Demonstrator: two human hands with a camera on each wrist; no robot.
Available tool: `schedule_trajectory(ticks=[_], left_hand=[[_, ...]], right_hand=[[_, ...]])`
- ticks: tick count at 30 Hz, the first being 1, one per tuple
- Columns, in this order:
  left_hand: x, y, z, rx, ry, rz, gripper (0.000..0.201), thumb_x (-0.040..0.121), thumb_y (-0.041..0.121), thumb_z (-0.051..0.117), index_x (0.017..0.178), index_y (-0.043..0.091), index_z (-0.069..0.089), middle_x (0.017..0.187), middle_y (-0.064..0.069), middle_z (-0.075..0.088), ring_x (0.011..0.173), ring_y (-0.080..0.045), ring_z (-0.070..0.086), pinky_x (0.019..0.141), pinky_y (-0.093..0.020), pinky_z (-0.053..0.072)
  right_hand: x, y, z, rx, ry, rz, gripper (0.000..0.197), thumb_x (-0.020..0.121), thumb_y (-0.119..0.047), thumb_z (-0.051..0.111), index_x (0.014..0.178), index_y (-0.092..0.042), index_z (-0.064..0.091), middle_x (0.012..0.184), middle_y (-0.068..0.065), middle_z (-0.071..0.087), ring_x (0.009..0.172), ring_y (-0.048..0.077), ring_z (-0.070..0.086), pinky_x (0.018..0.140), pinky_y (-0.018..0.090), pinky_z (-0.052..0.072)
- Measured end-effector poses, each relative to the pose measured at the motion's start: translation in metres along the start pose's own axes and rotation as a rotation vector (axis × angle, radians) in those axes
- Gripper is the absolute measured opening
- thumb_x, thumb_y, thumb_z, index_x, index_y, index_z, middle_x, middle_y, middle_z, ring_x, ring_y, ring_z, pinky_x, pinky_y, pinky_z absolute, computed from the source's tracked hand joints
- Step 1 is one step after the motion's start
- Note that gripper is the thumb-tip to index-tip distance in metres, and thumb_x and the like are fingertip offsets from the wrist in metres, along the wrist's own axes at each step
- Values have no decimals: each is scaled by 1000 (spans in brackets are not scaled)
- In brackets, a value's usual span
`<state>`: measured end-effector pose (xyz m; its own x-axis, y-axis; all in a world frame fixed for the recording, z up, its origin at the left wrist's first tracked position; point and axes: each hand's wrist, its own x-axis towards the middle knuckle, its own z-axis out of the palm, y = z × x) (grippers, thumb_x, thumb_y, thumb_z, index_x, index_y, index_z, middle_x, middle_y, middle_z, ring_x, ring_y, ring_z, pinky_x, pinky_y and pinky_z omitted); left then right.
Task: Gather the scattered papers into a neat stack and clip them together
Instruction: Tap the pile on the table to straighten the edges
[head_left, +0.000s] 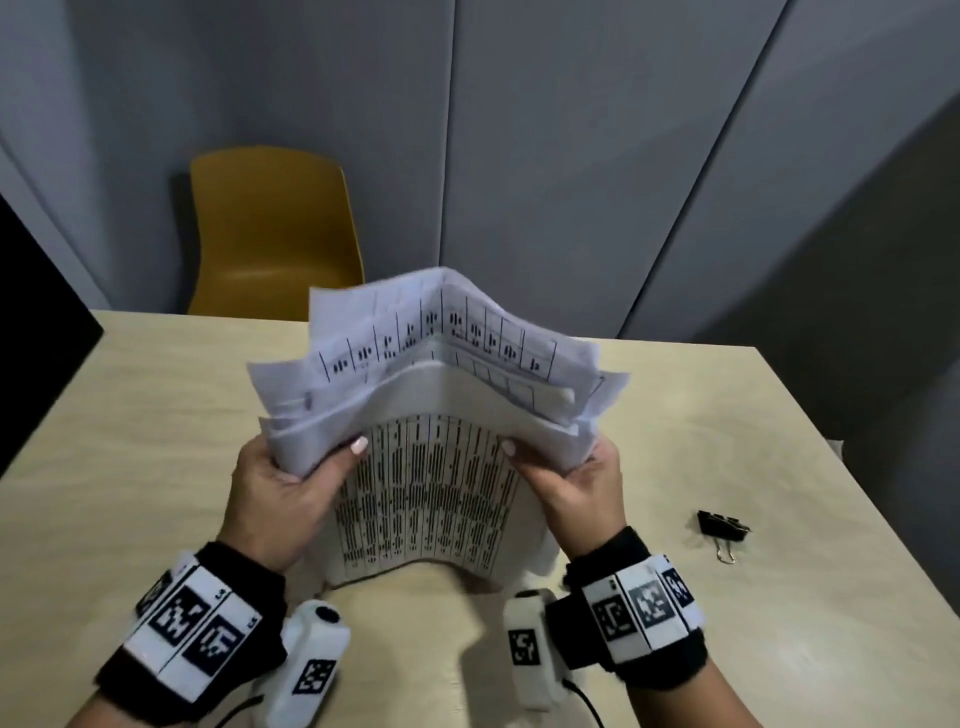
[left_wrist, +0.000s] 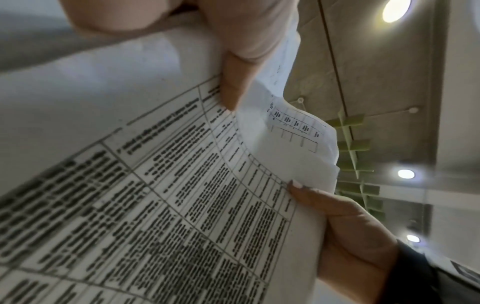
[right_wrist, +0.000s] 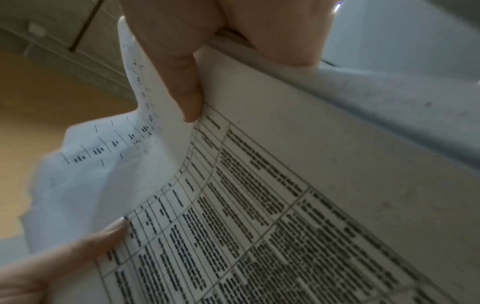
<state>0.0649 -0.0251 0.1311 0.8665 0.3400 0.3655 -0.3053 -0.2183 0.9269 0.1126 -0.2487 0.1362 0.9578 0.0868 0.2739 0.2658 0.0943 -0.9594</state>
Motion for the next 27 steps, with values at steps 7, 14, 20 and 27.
schedule_trajectory(ticks=[7, 14, 20, 27], left_hand=[[5, 31, -4, 72, 88, 214, 106, 59, -5, 80, 139, 23, 18, 116, 8, 50, 107, -1, 59, 80, -10, 49], [11, 33, -3, 452, 79, 483, 68, 74, 17, 66, 137, 16, 41, 130, 11, 34, 120, -3, 40, 103, -23, 40], [15, 49, -5, 542, 63, 475, 81, 72, 27, 63, 141, 11, 24, 130, 1, 34, 123, 14, 27, 101, -1, 25], [14, 43, -12, 531, 90, 376, 47, 77, 19, 65, 124, 10, 57, 120, -8, 54, 106, -18, 54, 99, -9, 34]], right_hand=[[1, -30, 0, 1, 117, -244, 100, 62, 2, 75, 141, -22, 17, 108, 18, 59, 94, 11, 62, 84, 23, 52], [4, -36, 21, -472, 164, -566, 85, 68, -10, 74, 141, -19, 32, 122, 18, 39, 119, 14, 41, 105, 25, 36], [9, -40, 18, -605, 222, -564, 66, 68, -11, 74, 128, -15, 47, 127, 23, 39, 116, 6, 39, 104, 16, 31], [3, -30, 13, -608, 180, -514, 59, 70, -15, 69, 126, -16, 50, 126, 21, 41, 119, 7, 41, 103, 17, 32]])
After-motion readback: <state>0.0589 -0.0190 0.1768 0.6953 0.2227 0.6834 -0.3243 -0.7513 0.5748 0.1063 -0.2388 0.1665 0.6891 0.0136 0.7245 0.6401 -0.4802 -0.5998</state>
